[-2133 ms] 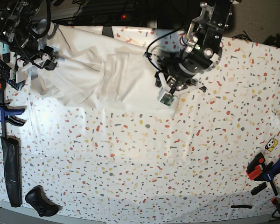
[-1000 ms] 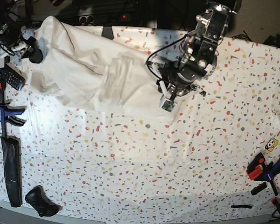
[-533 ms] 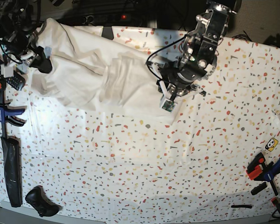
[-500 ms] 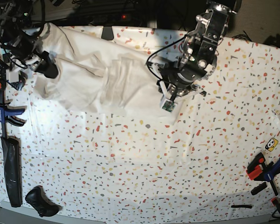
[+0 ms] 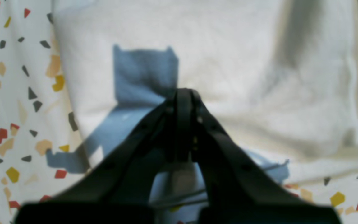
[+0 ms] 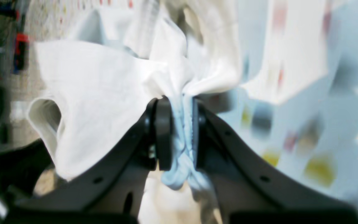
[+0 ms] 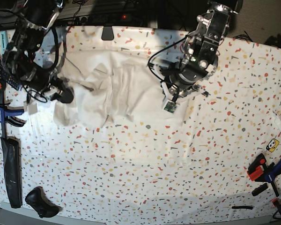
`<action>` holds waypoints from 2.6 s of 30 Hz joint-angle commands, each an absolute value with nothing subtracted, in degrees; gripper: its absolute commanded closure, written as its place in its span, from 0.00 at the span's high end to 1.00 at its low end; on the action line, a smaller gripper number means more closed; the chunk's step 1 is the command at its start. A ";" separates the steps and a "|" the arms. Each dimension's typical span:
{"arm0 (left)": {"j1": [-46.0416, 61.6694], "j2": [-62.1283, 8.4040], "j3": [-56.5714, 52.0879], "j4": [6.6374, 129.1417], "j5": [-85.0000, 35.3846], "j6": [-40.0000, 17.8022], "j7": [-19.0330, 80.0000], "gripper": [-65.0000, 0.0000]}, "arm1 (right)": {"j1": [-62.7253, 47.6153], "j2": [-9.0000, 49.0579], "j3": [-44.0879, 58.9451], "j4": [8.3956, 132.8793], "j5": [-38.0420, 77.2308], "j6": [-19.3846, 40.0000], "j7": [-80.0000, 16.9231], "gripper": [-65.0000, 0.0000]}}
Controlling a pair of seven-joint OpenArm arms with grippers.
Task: Fold the T-shirt properly
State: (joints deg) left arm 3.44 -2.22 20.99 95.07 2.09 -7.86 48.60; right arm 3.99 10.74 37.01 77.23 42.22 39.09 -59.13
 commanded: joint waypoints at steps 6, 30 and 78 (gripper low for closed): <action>2.70 -1.58 20.97 95.79 1.89 -7.88 42.92 0.00 | 13.91 14.70 37.08 78.13 36.95 39.18 -56.34 0.00; 2.70 5.21 21.10 88.77 -0.03 -8.75 41.89 0.00 | 26.33 19.03 14.33 78.13 39.27 39.94 -58.57 0.00; 6.90 8.38 21.04 99.46 12.62 1.52 51.68 0.00 | 27.16 8.38 -1.04 78.13 43.48 40.00 -61.23 0.00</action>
State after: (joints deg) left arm 7.81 7.64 20.99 98.39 12.27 1.50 52.95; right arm 25.36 8.27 -1.17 77.23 42.09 39.31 -62.43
